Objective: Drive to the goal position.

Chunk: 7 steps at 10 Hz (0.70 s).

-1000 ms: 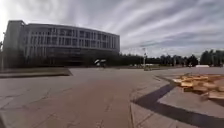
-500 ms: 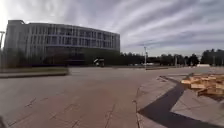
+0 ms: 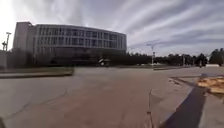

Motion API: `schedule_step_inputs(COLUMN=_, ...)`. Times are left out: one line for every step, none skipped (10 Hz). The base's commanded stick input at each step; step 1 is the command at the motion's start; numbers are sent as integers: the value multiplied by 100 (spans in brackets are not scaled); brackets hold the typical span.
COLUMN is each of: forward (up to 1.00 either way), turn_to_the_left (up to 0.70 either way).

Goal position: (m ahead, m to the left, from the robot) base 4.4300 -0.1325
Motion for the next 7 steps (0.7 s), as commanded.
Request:
schedule_step_inputs(forward=85, turn_to_the_left=34)
schedule_step_inputs(forward=85, turn_to_the_left=16)
schedule_step_inputs(forward=85, turn_to_the_left=0)
schedule_step_inputs(forward=85, turn_to_the_left=0)
schedule_step_inputs(forward=85, turn_to_the_left=0)
schedule_step_inputs(forward=85, turn_to_the_left=0)
schedule_step_inputs(forward=85, turn_to_the_left=0)
